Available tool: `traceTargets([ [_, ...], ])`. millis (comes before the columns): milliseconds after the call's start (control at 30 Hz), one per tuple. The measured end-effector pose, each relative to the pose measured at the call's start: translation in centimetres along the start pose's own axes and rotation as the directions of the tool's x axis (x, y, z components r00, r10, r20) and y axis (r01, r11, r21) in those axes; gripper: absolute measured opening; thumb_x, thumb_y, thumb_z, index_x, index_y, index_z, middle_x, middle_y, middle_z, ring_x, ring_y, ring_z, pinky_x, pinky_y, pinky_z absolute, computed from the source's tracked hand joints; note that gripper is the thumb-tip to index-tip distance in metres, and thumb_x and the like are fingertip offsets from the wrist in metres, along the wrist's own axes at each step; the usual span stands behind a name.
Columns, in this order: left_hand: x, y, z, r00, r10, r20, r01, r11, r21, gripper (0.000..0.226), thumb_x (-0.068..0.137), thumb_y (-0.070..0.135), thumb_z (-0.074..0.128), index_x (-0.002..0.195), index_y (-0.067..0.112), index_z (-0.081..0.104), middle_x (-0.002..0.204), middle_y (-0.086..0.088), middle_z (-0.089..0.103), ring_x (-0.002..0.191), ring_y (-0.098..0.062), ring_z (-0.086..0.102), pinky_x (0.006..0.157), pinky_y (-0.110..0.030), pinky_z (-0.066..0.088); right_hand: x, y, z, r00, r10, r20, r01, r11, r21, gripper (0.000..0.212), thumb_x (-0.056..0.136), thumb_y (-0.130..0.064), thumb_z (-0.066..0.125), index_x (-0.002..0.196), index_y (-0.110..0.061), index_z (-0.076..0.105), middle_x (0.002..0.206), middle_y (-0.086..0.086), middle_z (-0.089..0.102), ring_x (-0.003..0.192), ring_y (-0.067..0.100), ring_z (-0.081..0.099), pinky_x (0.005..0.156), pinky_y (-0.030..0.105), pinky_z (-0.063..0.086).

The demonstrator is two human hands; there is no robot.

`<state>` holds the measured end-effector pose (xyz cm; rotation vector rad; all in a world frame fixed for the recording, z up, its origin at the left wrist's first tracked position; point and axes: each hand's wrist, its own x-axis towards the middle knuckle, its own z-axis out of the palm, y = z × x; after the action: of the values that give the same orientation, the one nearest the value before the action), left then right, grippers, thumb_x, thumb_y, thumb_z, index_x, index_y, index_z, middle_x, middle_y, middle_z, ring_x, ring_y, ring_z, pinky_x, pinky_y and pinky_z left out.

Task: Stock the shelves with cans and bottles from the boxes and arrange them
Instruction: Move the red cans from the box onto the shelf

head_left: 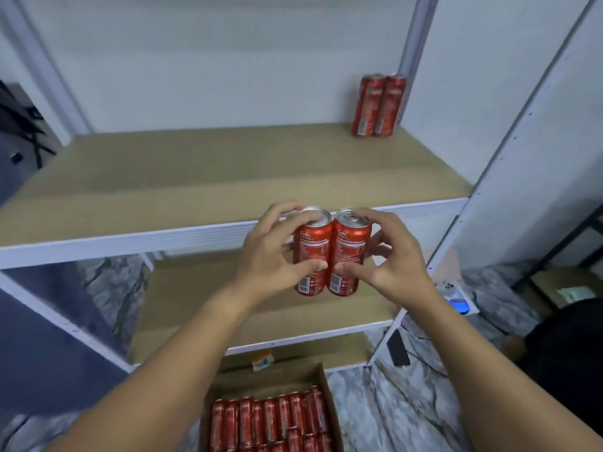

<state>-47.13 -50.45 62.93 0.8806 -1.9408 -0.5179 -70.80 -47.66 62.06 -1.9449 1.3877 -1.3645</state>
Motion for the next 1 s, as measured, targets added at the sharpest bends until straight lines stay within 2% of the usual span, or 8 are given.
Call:
traceTargets([
  [100,4.4,2.7,-0.2,0.999,0.040,-0.024,-0.041,0.998,-0.044,0.071,0.068,0.020,0.097,0.133,0.023,0.067,0.140,0.004,0.051,0.128,-0.013,0.057,0.093,-0.026,0.059,3.2,-1.8,-3.4,0.995,-0.070,-0.071,0.068,0.997,-0.031,0.083,0.059,-0.030,0.098,0.132,-0.030,0.059,0.121,-0.006,0.057,0.077,0.017,0.063,0.075,0.036,0.059],
  [200,8.5,4.6,0.1,0.998,0.043,-0.048,-0.048,0.993,-0.109,0.071,0.068,0.016,0.096,0.132,0.023,0.067,0.140,0.007,0.050,0.126,-0.013,0.059,0.091,-0.019,0.057,6.3,-2.8,-6.2,0.987,-0.120,-0.109,0.115,0.992,-0.052,0.083,0.059,-0.032,0.098,0.132,-0.035,0.059,0.119,-0.006,0.060,0.074,0.021,0.063,0.077,0.040,0.059],
  [267,10.8,5.1,0.5,0.996,0.052,-0.066,-0.060,0.990,-0.131,0.070,0.069,0.015,0.095,0.132,0.021,0.067,0.140,0.008,0.049,0.125,-0.012,0.059,0.090,-0.015,0.055,8.3,-3.0,-7.7,0.980,-0.151,-0.130,0.145,0.988,-0.055,0.083,0.060,-0.029,0.098,0.132,-0.035,0.058,0.121,-0.015,0.059,0.074,0.022,0.063,0.076,0.039,0.058],
  [400,14.8,4.6,2.2,0.995,0.059,-0.076,-0.067,0.992,-0.111,0.070,0.069,0.016,0.095,0.133,0.022,0.066,0.138,0.013,0.048,0.126,-0.010,0.057,0.088,-0.015,0.056,11.4,-2.1,-9.7,0.981,-0.147,-0.124,0.138,0.987,-0.082,0.083,0.061,-0.027,0.097,0.131,-0.040,0.056,0.120,-0.025,0.056,0.079,0.009,0.064,0.073,0.022,0.056],
  [467,16.3,3.7,3.5,0.996,0.048,-0.078,-0.056,0.993,-0.103,0.070,0.068,0.015,0.096,0.132,0.021,0.066,0.138,0.012,0.048,0.126,-0.012,0.057,0.089,-0.022,0.059,12.5,-1.1,-9.9,0.985,-0.129,-0.118,0.120,0.989,-0.082,0.082,0.061,-0.022,0.097,0.130,-0.040,0.055,0.119,-0.031,0.054,0.085,-0.001,0.062,0.072,0.012,0.050],
  [633,19.0,1.0,6.4,0.997,-0.005,-0.077,-0.001,0.997,-0.074,0.071,0.067,0.012,0.095,0.130,0.024,0.066,0.139,0.012,0.049,0.131,-0.010,0.054,0.097,-0.039,0.059,14.6,2.1,-9.9,0.994,-0.046,-0.098,0.044,0.999,-0.025,0.081,0.063,-0.009,0.094,0.126,-0.041,0.054,0.113,-0.048,0.050,0.090,-0.008,0.061,0.072,0.007,0.048],
  [800,20.7,-1.4,8.5,0.994,-0.048,-0.100,0.044,0.998,-0.041,0.074,0.067,0.013,0.093,0.132,0.032,0.063,0.143,0.013,0.046,0.134,-0.008,0.051,0.106,-0.043,0.053,16.9,4.8,-9.4,0.998,0.030,-0.058,-0.028,0.999,0.042,0.078,0.070,-0.005,0.089,0.132,-0.039,0.054,0.115,-0.041,0.056,0.099,-0.011,0.060,0.079,0.007,0.049],
  [1000,23.8,-3.9,10.0,0.992,-0.029,-0.121,0.031,0.999,0.014,0.075,0.067,0.013,0.089,0.135,0.027,0.059,0.144,0.017,0.039,0.137,-0.012,0.048,0.107,-0.045,0.051,20.1,6.9,-9.1,0.998,0.063,-0.011,-0.061,0.991,0.119,0.075,0.078,0.007,0.079,0.138,-0.026,0.049,0.117,-0.027,0.052,0.101,-0.021,0.056,0.076,0.004,0.048],
])
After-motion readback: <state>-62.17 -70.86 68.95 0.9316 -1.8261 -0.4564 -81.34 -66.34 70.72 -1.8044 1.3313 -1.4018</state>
